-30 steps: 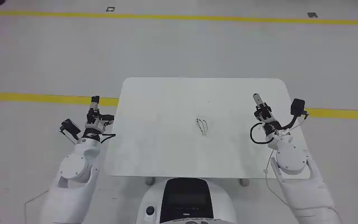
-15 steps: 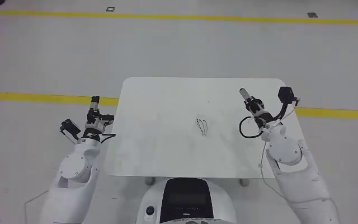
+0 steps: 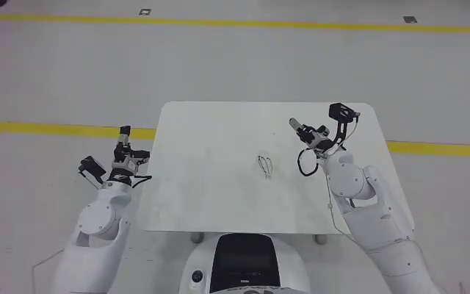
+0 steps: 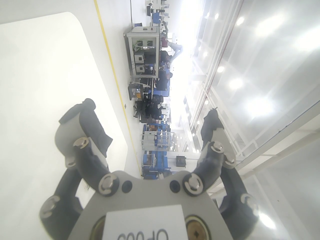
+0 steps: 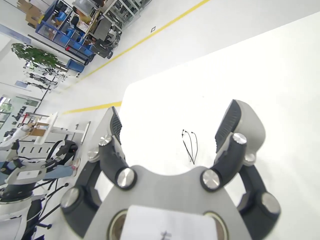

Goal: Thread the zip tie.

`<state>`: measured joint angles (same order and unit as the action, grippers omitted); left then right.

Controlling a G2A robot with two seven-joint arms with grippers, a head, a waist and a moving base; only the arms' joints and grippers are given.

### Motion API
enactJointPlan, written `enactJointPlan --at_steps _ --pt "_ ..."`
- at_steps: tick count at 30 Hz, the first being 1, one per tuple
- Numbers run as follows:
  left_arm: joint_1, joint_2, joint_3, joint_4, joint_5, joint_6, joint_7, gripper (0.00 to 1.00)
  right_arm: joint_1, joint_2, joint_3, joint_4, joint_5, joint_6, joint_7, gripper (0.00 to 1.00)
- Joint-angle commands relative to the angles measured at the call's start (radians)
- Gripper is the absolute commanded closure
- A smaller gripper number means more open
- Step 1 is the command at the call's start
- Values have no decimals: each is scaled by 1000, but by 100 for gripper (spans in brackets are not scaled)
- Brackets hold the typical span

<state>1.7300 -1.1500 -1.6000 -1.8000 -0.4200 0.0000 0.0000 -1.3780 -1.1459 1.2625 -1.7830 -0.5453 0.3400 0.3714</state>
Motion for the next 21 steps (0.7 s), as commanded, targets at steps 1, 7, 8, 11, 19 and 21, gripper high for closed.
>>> enactJointPlan --at_steps 1,7,8,11,19,21 --pt "0 0 0 0 0 0 0 0 0 0 0 0 0 0 0 0" --pt "0 0 0 0 0 0 0 0 31 10 -44 -40 -213 -6 120 0" --pt "0 0 0 0 0 0 0 0 52 12 -55 -38 -250 -8 178 0" --pt "0 0 0 0 0 0 0 0 134 11 -104 -30 -374 -3 338 0" --pt "0 0 0 0 0 0 0 0 312 -18 -277 88 -496 -26 644 0" --pt "0 0 0 0 0 0 0 0 312 -18 -277 88 -496 -26 644 0"
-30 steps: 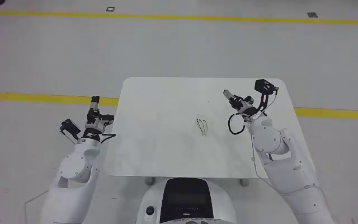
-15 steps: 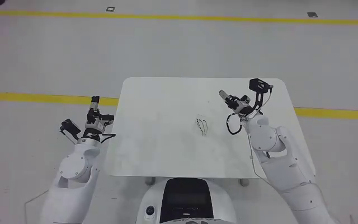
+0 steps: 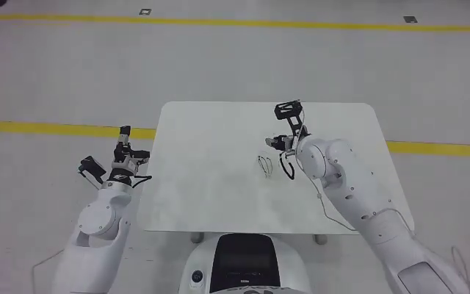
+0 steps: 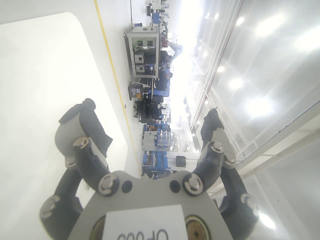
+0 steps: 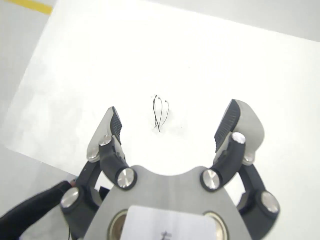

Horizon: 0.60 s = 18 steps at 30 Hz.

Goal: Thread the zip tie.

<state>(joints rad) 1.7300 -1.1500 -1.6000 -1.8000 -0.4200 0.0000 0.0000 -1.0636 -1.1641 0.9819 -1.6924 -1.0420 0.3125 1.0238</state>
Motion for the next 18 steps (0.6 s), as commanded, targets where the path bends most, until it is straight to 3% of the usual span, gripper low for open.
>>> enactJointPlan --at_steps 1,12,13,18 --pt "0 0 0 0 0 0 0 0 -2 0 3 -2 1 1 -8 0" --pt "0 0 0 0 0 0 0 0 0 1 -6 6 -11 -12 6 0" --pt "0 0 0 0 0 0 0 0 28 -3 -28 32 -28 -40 70 0" --pt "0 0 0 0 0 0 0 0 170 -42 -135 147 2 -62 265 0"
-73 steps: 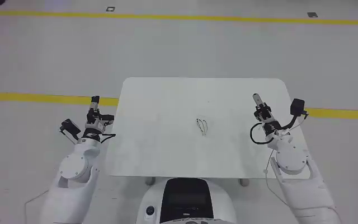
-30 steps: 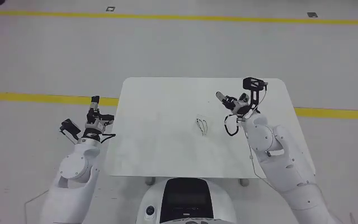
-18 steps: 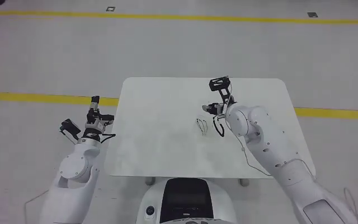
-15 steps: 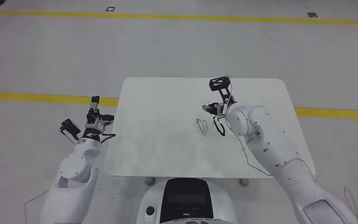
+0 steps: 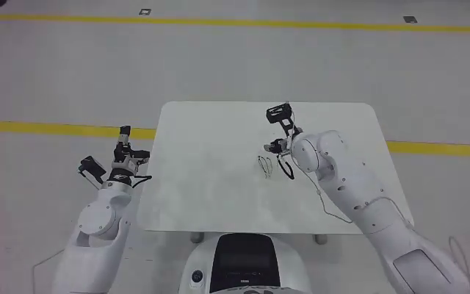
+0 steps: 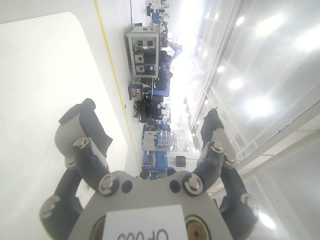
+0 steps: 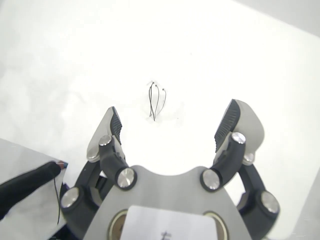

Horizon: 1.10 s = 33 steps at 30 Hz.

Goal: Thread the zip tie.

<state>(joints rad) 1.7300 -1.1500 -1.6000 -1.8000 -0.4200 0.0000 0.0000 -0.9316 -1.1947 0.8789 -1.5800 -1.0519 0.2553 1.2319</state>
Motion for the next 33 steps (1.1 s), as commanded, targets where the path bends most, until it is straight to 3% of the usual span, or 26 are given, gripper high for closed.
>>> enactJointPlan --at_steps 1,5,7,21,29,33 --pt "0 0 0 0 0 0 0 0 66 -21 -59 62 14 -10 87 0" --pt "0 0 0 0 0 0 0 0 155 -67 -148 193 82 -10 158 0" --pt "0 0 0 0 0 0 0 0 190 -89 -187 269 137 -36 158 0" --pt "0 0 0 0 0 0 0 0 186 -90 -182 273 154 -33 149 0" --pt "0 0 0 0 0 0 0 0 200 -135 -164 421 362 6 22 0" --pt "0 0 0 0 0 0 0 0 228 -161 -202 481 369 13 0 0"
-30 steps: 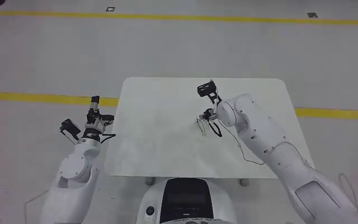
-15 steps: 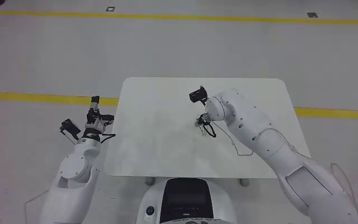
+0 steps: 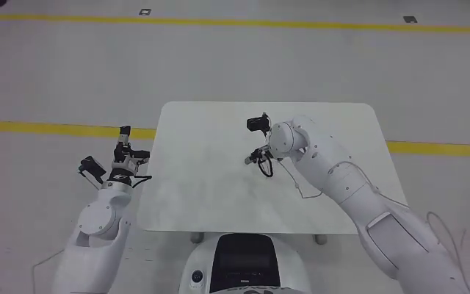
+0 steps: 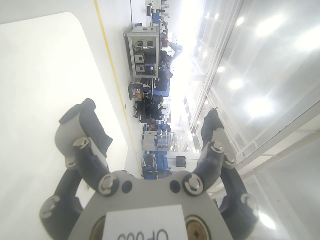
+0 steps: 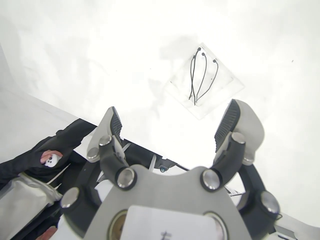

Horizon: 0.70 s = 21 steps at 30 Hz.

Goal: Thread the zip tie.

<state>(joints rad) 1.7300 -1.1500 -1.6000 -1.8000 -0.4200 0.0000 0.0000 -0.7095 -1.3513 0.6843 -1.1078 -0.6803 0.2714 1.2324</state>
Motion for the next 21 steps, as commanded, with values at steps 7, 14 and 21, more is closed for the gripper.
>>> enactJointPlan --at_steps 7,14,21 --pt "0 0 0 0 0 0 0 0 6 -4 -7 9 -3 -3 0 0" --pt "0 0 0 0 0 0 0 0 2 -18 -33 40 -49 35 -40 0" --pt "0 0 0 0 0 0 0 0 19 -33 -48 83 -42 19 -44 0"
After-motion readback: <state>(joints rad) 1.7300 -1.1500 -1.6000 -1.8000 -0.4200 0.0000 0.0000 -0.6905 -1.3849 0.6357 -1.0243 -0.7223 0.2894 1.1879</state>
